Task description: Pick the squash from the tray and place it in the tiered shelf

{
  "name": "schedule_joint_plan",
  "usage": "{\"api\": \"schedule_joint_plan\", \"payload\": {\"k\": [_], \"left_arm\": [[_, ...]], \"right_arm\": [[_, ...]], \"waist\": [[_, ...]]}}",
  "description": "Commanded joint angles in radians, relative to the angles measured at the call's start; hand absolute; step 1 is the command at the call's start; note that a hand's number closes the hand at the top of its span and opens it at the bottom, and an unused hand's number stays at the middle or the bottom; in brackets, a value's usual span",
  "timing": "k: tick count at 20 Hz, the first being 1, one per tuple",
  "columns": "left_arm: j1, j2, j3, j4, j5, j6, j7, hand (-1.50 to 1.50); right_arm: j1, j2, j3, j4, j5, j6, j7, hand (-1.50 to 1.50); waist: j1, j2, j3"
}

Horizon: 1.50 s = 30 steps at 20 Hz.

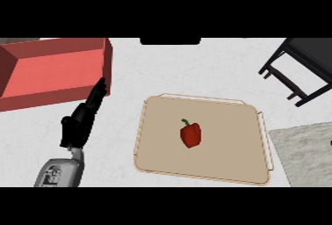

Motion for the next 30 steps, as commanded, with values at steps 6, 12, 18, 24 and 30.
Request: {"api": "schedule_joint_plan", "payload": {"k": [6, 12, 18, 24, 30], "left_arm": [[0.012, -0.027, -0.041, -0.049, -0.017, 0.003, 0.034, 0.00], [-0.015, -0.043, -0.039, 0.003, -0.038, 0.031, 0.023, 0.00], [-0.008, -0.016, -0.010, 0.015, -0.004, -0.008, -0.010, 0.00], [-0.023, -0.028, -0.023, 0.071, -0.024, -0.001, -0.043, 0.00], [0.008, -0.014, -0.022, -0.004, -0.013, -0.016, -0.016, 0.00]], "right_arm": [[-0.215, -0.062, -0.015, 0.049, -0.012, -0.097, 0.163, 1.50], [-0.413, -0.131, 0.088, 0.209, 0.012, -0.153, 0.229, 1.50], [-0.541, -0.162, 0.122, 0.355, 0.052, -0.218, 0.199, 1.50], [-0.692, -0.195, 0.235, 0.592, 0.193, -0.296, 0.011, 1.50], [-0.804, -0.113, 0.345, 0.614, 0.299, -0.442, 0.000, 1.50]], "waist": [[0.011, 0.001, 0.000], [0.017, 0.003, 0.001], [0.016, 0.003, 0.001], [0.029, 0.008, 0.001], [0.031, 0.005, 0.001]]}}
